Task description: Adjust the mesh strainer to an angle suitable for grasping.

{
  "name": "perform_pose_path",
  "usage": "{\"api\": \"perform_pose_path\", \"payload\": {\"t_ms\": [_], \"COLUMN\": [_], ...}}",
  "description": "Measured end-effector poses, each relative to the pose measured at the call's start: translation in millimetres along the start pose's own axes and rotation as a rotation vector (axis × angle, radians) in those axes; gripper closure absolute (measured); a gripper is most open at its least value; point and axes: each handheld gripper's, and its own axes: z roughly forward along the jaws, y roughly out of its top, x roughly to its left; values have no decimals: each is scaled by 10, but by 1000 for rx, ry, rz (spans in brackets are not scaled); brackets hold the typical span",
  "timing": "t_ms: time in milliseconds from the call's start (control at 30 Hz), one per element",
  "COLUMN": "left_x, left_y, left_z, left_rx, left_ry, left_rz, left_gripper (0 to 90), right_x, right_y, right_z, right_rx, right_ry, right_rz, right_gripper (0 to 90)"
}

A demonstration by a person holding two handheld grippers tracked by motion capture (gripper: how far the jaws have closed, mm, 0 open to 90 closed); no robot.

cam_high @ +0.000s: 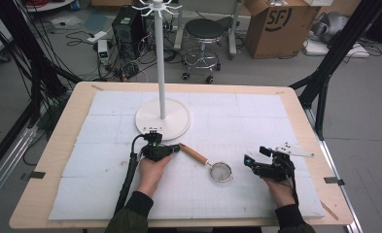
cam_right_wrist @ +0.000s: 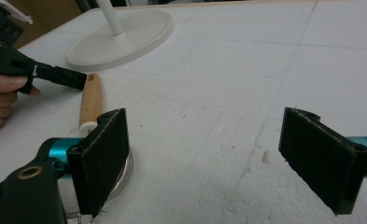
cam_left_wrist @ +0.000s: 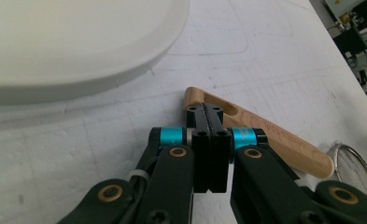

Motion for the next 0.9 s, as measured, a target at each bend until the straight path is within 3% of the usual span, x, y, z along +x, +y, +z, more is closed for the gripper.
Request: {"api": "perform_pose_path", "payload": {"t_ms": [167,367,533,633,733,800,900], "left_x": [16,40,11,13,14,12,-8], "left_y": [42,75,61,53,37,31,18], "left_z": [29,70,43,12,-27,-31,-56], "left_rx": [-3,9,1,-29,-52,-32,-30], "left_ry": [0,-19,-38,-50,-59,-55,-57], "left_rz": [2,-24,24,24,32,31,61], "left_gripper": [900,900,900,885,727,575,473], "right_x": [-3,32,50,44,36,18,0], "right_y": [-9,-29,-90,-98,-108,-117,-120], "right_z": [14,-3,-40,-74,-102,-116,-133], "right_rx": [7,18,38,29,30,27,21], "right_ry": [2,2,-7,-3,-2,-4,-5], "right_rz": [-1,-10,-17,0,10,11,19], "right_gripper": [158,158,158,157,157,157,157]}}
